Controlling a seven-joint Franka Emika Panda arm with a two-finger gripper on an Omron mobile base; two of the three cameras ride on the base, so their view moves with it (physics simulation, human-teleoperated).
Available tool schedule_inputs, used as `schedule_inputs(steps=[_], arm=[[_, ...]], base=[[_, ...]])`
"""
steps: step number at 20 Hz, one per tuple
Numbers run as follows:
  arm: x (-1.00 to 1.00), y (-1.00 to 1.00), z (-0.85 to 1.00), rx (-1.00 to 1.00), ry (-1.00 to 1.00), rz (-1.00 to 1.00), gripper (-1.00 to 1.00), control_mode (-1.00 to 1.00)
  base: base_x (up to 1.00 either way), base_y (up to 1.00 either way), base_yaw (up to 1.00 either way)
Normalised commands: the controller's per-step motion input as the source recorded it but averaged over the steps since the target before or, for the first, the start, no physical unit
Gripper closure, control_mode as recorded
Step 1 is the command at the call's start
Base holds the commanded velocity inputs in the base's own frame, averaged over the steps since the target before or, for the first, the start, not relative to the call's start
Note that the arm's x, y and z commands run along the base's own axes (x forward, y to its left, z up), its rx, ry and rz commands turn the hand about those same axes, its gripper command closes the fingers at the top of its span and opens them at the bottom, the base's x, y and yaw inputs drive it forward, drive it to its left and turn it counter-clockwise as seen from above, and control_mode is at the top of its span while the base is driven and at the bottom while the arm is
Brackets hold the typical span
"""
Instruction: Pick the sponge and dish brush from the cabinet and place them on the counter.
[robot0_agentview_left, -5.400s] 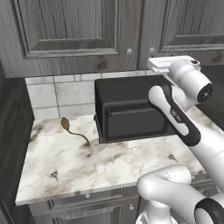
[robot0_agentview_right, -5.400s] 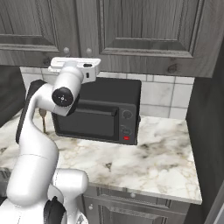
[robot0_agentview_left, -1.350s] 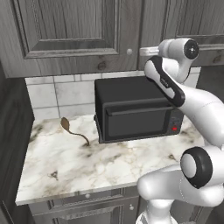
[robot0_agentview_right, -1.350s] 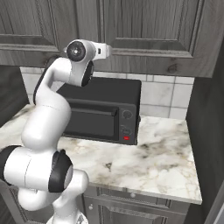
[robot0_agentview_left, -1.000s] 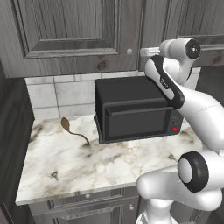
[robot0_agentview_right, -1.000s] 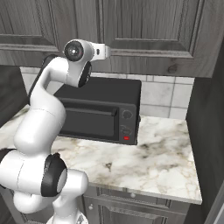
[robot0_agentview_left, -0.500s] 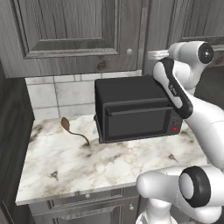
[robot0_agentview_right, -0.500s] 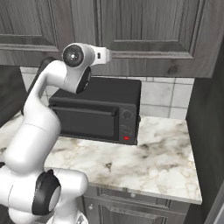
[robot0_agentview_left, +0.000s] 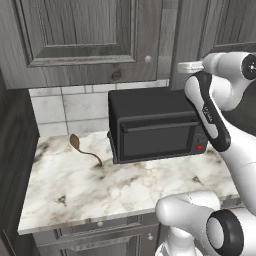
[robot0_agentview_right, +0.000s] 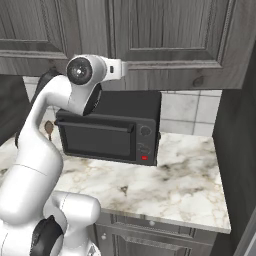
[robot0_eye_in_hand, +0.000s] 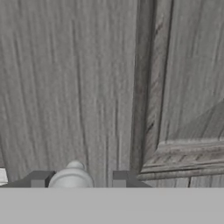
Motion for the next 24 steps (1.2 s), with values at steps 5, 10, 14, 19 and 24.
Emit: schedule_inputs(steps=[5,10,14,19,24], arm=[[-0.45,-0.97,0.0,0.03,0.0,0.0,1.0,-1.0],[-0.38,-1.0,-0.04,0.05,0.01,0.01,1.0,-1.0],[-0.31,-1.0,-0.05,0.06,0.05,0.02,1.0,-1.0],[-0.32,-1.0,-0.06,0.06,0.06,0.03,1.0,-1.0],[-0.37,-1.0,-0.09,0.07,0.04,0.03,1.0,-1.0]], base=[[0.0,0.0,0.0],[0.0,0.0,0.0],[0.0,0.0,0.0],[0.0,0.0,0.0],[0.0,0.0,0.0]])
